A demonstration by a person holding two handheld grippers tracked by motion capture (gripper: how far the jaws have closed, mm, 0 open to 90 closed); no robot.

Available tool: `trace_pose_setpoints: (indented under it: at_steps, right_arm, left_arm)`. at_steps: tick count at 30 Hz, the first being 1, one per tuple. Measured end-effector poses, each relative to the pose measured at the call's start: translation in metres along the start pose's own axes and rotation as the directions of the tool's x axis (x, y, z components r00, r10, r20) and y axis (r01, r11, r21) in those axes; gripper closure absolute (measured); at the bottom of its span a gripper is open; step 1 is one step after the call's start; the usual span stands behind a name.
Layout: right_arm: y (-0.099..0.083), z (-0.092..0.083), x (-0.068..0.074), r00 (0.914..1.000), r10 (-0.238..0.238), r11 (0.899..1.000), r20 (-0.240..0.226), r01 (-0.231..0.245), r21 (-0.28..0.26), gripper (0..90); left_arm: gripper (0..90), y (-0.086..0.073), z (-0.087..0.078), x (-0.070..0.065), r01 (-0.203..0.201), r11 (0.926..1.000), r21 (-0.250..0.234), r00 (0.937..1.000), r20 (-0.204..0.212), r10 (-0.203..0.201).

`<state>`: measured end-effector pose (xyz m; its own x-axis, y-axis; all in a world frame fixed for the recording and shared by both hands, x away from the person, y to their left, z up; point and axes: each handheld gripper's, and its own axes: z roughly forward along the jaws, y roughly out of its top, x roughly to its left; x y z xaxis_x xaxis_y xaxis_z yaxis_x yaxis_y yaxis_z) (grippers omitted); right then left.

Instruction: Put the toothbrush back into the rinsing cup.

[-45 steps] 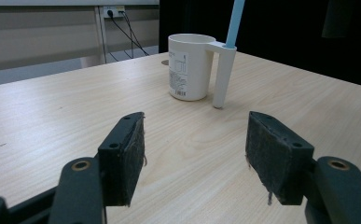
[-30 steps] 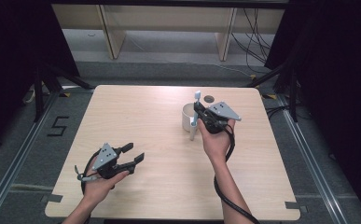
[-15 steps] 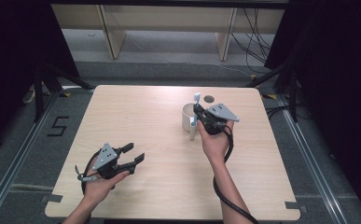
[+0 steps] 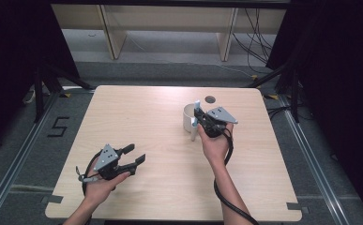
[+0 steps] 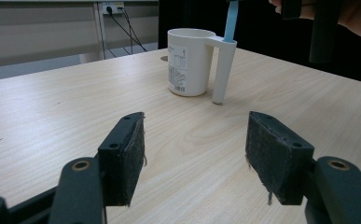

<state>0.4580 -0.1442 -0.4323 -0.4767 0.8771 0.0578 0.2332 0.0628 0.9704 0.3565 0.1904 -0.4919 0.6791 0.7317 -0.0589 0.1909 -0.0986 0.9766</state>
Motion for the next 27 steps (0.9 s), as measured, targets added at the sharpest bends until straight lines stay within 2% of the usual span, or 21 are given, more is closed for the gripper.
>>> trace_pose_setpoints:
  at_steps: [1,3,6,7,11,12,14,18,20,24,27]
  right_arm:
    - [-0.001,0.000,-0.001,0.9999,-0.015,1.000,0.007,0.015,0.002,84.7]
    - [-0.004,0.001,0.001,1.0000,0.009,1.000,0.001,-0.009,0.013,84.7]
    - [-0.007,0.002,-0.001,0.9999,-0.015,1.000,0.007,0.014,0.016,84.7]
    - [-0.008,0.002,0.000,1.0000,0.000,1.000,0.006,0.000,0.023,84.6]
    - [-0.011,0.003,-0.001,0.9998,-0.018,0.999,0.004,0.017,0.030,84.5]
    - [-0.012,0.003,0.000,0.9999,0.004,0.999,0.009,-0.005,0.038,84.5]
    - [-0.014,0.004,0.000,1.0000,-0.008,0.999,0.005,0.007,0.039,84.2]
    - [-0.018,0.005,0.001,0.9999,-0.001,0.998,0.012,0.000,0.056,80.6]
    - [-0.018,0.005,0.001,0.9997,-0.016,0.998,0.018,0.015,0.059,78.8]
    - [-0.020,0.006,0.001,0.9995,-0.022,0.997,0.022,0.020,0.074,61.8]
    - [-0.020,0.005,0.000,0.9987,-0.039,0.996,0.033,0.036,0.079,53.7]
  left_arm:
    - [37.1,0.000,0.000,0.000,0.000,1.0000,0.000,1.0000,0.000,0.000]
    - [37.1,0.000,0.000,0.000,-0.001,1.0000,0.002,1.0000,-0.001,0.001]
    - [37.1,0.000,0.000,0.000,-0.001,1.0000,0.001,1.0000,-0.001,0.001]
    - [37.1,0.000,0.000,0.000,-0.001,1.0000,0.001,1.0000,-0.002,0.001]
    - [37.0,-0.001,0.000,0.001,0.001,1.0000,0.003,1.0000,-0.002,-0.001]
    - [37.0,-0.001,0.000,0.001,0.001,1.0000,0.002,1.0000,-0.002,-0.001]
    - [37.0,-0.001,0.000,0.001,0.000,1.0000,0.003,1.0000,-0.002,0.000]
    - [37.0,0.000,0.000,0.001,0.001,1.0000,0.003,1.0000,-0.003,-0.001]
    - [37.0,0.000,0.000,0.001,0.000,1.0000,0.004,1.0000,-0.003,0.000]
    - [37.1,0.000,-0.001,0.002,0.000,1.0000,0.003,1.0000,-0.006,0.000]
    - [37.0,-0.001,0.000,0.003,0.001,0.9999,-0.014,1.0000,0.002,-0.001]
